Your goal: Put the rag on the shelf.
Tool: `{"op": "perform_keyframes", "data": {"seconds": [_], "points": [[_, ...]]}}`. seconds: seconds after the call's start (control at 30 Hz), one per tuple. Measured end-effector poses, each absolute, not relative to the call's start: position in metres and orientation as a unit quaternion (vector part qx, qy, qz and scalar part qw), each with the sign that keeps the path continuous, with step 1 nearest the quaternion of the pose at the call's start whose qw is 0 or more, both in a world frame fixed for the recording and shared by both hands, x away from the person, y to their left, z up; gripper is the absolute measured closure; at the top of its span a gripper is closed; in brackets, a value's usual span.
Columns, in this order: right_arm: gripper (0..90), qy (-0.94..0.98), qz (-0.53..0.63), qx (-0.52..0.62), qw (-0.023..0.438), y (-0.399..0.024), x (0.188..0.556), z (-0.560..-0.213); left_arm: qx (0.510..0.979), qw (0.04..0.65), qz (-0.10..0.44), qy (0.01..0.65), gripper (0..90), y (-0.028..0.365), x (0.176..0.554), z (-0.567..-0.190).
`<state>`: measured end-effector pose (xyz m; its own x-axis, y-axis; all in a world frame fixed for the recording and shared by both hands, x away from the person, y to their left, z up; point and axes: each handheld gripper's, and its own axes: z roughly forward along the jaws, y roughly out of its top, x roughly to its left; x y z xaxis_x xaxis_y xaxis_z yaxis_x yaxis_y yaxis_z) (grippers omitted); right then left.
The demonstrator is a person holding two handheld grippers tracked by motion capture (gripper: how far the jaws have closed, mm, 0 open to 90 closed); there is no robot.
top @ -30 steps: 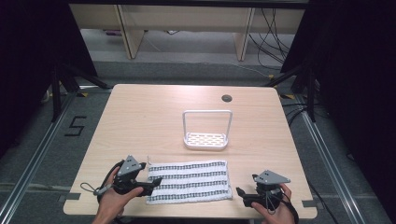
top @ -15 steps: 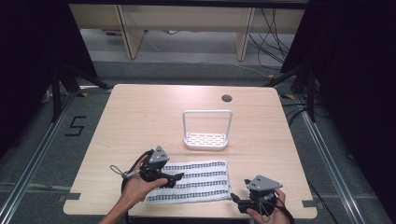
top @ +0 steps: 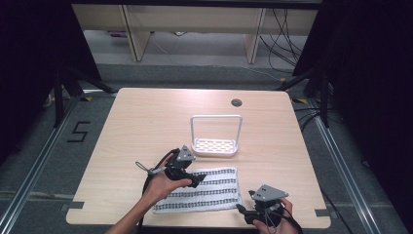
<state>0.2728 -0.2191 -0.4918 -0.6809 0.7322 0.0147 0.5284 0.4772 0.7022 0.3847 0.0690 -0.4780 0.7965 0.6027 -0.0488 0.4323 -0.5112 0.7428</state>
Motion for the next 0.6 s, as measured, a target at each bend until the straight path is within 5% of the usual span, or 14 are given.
{"op": "perform_keyframes", "data": {"seconds": [0.6], "points": [[39.5, 0.849, 0.345, 0.372, 0.145, -0.216, 0.275, -0.494, 0.881, 0.397, 0.061, 0.252, 25.9, 0.012, 0.412, -0.485]]}}
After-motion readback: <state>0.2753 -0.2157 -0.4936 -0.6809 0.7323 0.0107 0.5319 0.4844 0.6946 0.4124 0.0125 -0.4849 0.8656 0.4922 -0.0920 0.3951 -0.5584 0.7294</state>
